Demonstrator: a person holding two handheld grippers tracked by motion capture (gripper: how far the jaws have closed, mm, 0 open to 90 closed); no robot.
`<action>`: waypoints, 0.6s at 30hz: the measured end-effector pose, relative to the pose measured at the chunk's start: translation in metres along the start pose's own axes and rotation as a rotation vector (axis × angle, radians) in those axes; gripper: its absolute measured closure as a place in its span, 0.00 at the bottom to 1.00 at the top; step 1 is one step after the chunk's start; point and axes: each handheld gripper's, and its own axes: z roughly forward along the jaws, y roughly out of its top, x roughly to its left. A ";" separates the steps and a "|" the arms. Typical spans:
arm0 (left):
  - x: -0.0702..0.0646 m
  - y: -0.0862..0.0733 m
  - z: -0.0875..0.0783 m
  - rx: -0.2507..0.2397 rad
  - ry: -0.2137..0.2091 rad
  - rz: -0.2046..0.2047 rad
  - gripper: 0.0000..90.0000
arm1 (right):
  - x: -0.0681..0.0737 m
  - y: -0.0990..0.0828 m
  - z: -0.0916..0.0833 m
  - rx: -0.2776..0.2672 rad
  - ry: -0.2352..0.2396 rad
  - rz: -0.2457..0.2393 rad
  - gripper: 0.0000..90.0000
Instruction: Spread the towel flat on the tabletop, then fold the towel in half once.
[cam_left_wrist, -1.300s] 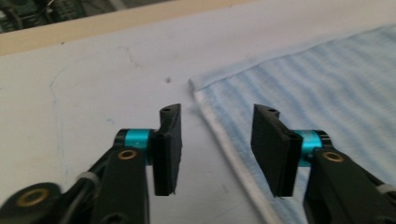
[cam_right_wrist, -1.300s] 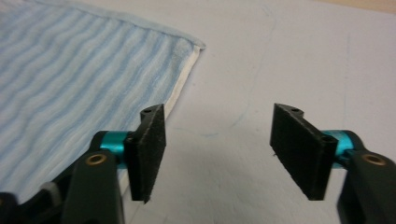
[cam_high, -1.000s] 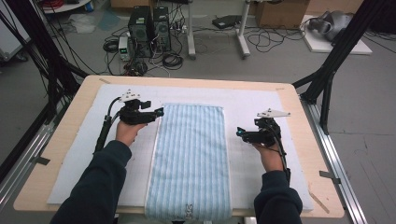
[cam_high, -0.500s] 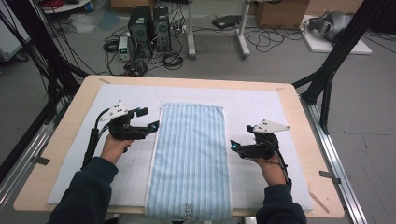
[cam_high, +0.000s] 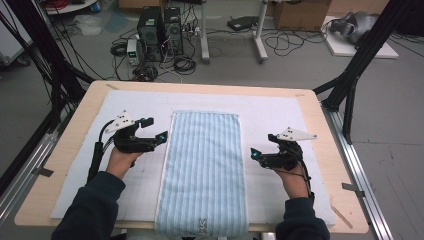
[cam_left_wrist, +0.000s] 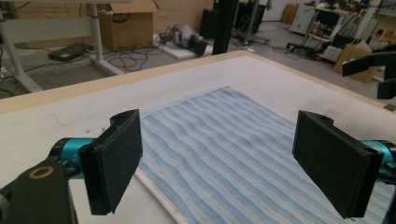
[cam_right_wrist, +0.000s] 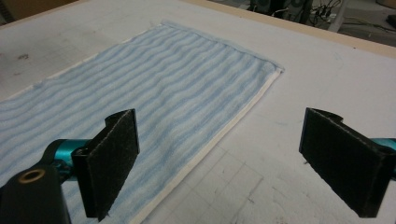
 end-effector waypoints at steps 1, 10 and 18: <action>0.000 0.000 0.000 0.001 0.003 0.000 0.18 | 0.000 0.000 -0.001 -0.005 0.001 -0.001 0.13; -0.001 0.000 0.000 0.035 0.039 0.004 0.19 | 0.000 -0.001 -0.004 -0.014 -0.016 -0.003 0.13; 0.002 -0.003 0.004 0.058 0.060 -0.018 0.19 | 0.000 -0.003 0.001 -0.003 -0.019 0.016 0.13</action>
